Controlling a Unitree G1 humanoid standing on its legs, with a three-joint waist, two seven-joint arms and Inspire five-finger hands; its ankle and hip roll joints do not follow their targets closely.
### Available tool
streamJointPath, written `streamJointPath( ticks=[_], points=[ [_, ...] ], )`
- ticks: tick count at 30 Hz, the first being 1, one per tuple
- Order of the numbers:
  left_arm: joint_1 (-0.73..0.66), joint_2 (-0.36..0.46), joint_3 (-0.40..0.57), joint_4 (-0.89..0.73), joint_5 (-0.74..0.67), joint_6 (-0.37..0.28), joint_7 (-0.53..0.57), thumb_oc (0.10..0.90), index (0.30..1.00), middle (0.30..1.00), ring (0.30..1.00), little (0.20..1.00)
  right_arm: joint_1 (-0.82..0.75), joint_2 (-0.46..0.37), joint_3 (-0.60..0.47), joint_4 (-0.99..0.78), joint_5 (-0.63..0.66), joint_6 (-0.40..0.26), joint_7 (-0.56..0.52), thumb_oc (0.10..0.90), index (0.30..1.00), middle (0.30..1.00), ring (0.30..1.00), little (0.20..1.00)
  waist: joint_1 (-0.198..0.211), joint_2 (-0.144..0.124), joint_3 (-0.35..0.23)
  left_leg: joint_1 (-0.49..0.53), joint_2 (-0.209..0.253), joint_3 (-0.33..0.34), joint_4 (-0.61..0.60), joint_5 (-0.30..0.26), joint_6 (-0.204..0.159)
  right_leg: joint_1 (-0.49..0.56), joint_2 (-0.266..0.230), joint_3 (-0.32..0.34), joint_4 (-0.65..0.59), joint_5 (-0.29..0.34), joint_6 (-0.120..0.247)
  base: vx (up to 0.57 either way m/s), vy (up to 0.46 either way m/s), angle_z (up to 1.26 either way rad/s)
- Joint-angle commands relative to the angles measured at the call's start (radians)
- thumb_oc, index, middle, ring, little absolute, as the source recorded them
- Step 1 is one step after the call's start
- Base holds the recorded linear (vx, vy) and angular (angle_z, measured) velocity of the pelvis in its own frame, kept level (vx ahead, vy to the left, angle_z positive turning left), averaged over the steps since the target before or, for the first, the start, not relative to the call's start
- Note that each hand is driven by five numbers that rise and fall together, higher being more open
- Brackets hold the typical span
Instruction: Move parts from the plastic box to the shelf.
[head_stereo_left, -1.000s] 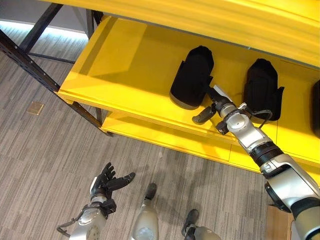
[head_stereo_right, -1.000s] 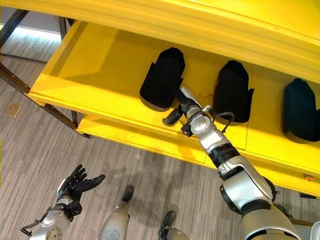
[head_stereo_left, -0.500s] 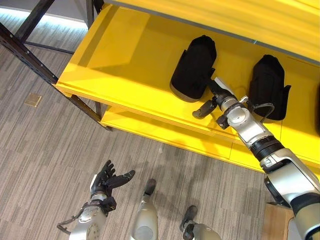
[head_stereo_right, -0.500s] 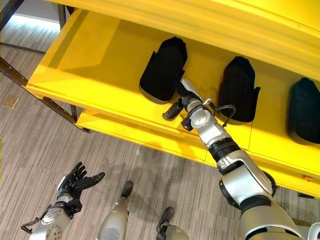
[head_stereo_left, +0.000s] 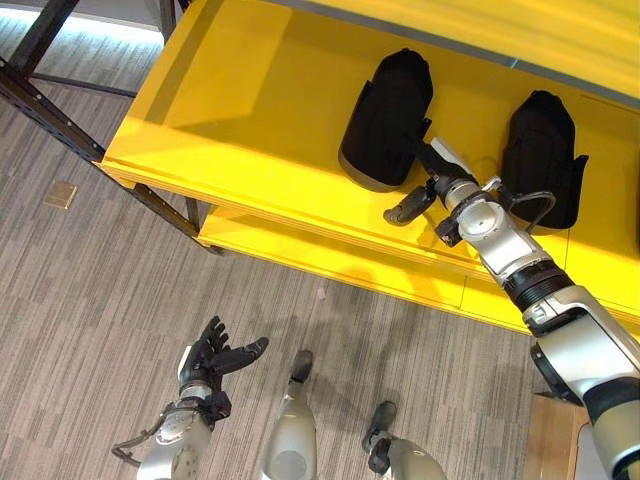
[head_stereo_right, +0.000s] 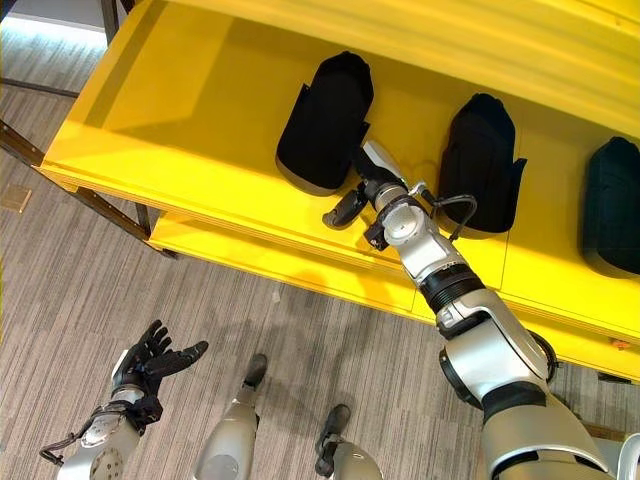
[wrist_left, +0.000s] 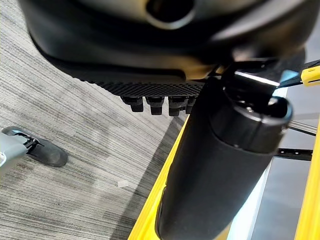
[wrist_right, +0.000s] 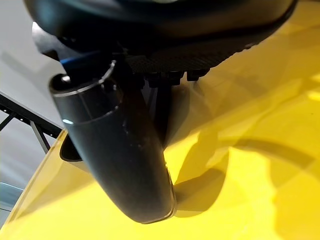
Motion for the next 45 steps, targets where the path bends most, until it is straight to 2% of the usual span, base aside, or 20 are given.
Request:
streamJointPath(
  ticks=[1,11,31,45],
  points=[
    [-0.008,0.098,0.037,-0.1,0.006,-0.087,0.018,0.9,1.0,1.0,1.0,1.0,-0.165,-0.044,0.061,0.031,-0.057,-0.026,-0.048,0.9,1.0,1.0,1.0,1.0,0.017,-0.058,0.016,-0.018,0.051,0.019,0.036,-0.046,0.019,0.076,-0.081,0.041,-0.075,0.032,0.043,0.0,0.0,0.0],
    [-0.008,0.096,0.042,-0.104,-0.006,-0.088,0.023,0.9,1.0,1.0,1.0,1.0,-0.188,-0.049,0.073,0.033,-0.06,-0.026,-0.05,0.9,1.0,1.0,1.0,1.0,0.012,-0.05,0.018,-0.022,0.052,0.018,0.04,-0.048,0.019,0.071,-0.081,0.044,-0.068,0.027,0.042,0.01,-0.002,-0.03],
    [0.002,0.089,0.058,-0.095,-0.015,-0.093,0.032,0.9,1.0,1.0,1.0,1.0,-0.215,-0.084,0.096,-0.011,-0.089,-0.029,-0.054,0.9,1.0,1.0,1.0,1.0,-0.005,-0.057,0.018,-0.019,0.057,0.026,0.034,-0.049,0.022,0.061,-0.077,0.059,-0.063,0.019,0.037,0.0,0.0,0.0],
    [-0.003,0.098,0.055,-0.097,-0.016,-0.098,0.029,0.9,1.0,1.0,1.0,1.0,-0.263,-0.092,0.122,0.031,-0.104,-0.028,-0.058,0.9,1.0,1.0,1.0,1.0,-0.006,-0.059,0.02,-0.019,0.062,0.025,0.032,-0.046,0.021,0.054,-0.075,0.066,-0.058,0.017,0.034,0.0,0.0,0.0]
  ],
)
